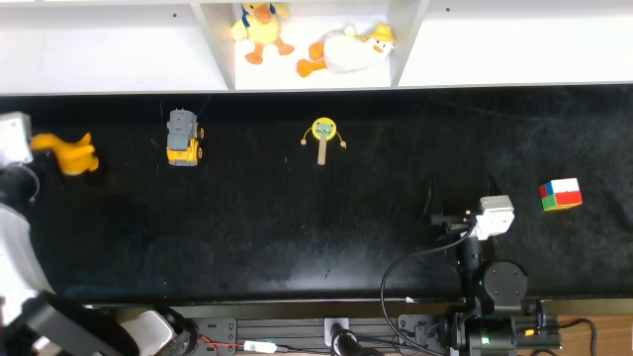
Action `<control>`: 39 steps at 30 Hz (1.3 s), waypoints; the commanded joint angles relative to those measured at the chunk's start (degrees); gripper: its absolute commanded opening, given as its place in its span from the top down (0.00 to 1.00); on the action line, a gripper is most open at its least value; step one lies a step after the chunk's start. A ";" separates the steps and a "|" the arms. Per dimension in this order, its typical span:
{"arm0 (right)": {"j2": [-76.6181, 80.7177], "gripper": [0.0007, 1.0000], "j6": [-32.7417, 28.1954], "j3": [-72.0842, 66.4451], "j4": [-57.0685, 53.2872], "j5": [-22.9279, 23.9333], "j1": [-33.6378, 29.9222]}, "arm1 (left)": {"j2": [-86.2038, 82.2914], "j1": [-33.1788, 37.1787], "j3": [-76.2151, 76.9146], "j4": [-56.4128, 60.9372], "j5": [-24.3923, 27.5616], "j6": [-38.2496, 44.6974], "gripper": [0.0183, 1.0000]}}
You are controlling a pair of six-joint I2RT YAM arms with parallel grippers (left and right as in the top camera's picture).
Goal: Store Toys
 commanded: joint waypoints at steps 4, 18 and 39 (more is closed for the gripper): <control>-0.33 0.00 0.26 -0.74 0.35 -0.22 0.33 | -2.29 -8.66 1.22 8.20 -7.67 -13.77 0.96; -0.33 0.00 0.26 -0.74 0.35 -0.22 0.33 | -3.30 -10.05 6.38 5.40 -7.28 -21.09 0.93; -0.33 0.00 0.28 -0.74 0.35 -0.22 0.33 | 10.25 -15.39 23.12 -1.25 -9.75 -21.05 0.91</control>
